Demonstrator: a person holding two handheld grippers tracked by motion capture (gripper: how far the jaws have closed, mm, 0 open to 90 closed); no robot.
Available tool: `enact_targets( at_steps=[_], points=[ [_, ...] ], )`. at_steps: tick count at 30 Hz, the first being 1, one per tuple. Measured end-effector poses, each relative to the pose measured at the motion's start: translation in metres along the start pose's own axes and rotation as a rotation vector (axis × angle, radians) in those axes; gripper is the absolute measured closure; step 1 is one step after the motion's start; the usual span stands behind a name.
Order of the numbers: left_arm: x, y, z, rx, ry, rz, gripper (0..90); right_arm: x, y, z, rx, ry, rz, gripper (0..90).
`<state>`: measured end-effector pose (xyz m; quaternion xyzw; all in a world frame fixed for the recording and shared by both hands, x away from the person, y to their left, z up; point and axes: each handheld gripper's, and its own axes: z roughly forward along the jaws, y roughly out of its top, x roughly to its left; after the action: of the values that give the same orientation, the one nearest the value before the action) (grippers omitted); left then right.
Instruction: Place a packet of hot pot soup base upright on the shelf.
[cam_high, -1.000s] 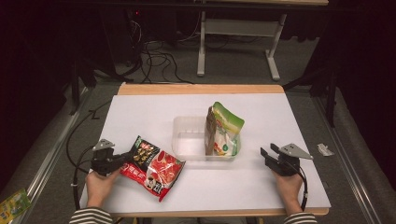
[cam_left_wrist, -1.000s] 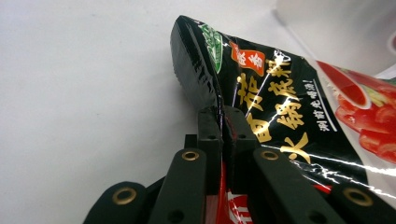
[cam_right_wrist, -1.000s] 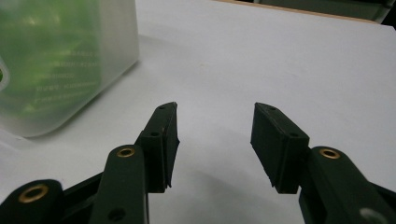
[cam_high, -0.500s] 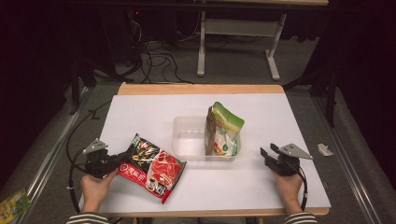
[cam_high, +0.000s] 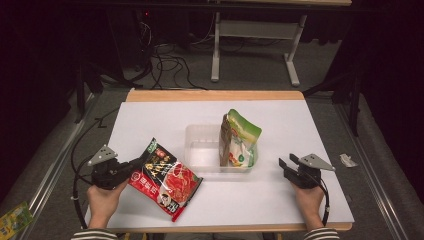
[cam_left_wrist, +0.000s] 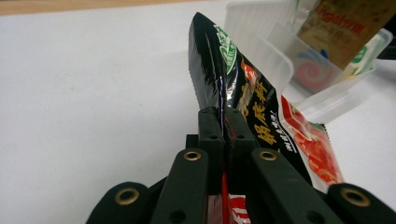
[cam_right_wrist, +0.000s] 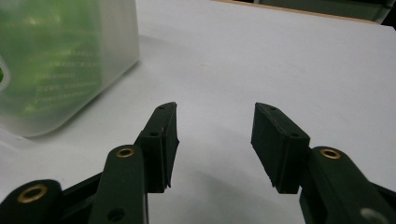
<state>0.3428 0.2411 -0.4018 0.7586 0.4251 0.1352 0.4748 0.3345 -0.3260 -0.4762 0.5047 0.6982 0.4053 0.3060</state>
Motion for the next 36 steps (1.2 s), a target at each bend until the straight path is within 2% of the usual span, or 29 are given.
enact_targets(
  at_steps=[8, 20, 28, 36],
  points=[
    [-0.011, 0.012, -0.007, -0.006, -0.014, 0.043, 88.4, 0.0, 0.0, 0.0, -0.003, -0.001, -0.007, 51.1],
    [-0.026, 0.025, -0.011, -0.004, -0.01, 0.103, 88.8, 0.0, 0.0, 0.0, -0.004, 0.0, -0.01, 50.9],
    [-0.032, 0.031, -0.015, -0.021, -0.006, 0.115, 88.8, 0.0, 0.0, 0.0, -0.005, 0.001, -0.008, 50.8],
    [-0.038, 0.037, -0.015, -0.015, -0.014, 0.135, 88.9, 0.0, 0.0, 0.0, -0.003, 0.0, -0.005, 50.5]
  ],
)
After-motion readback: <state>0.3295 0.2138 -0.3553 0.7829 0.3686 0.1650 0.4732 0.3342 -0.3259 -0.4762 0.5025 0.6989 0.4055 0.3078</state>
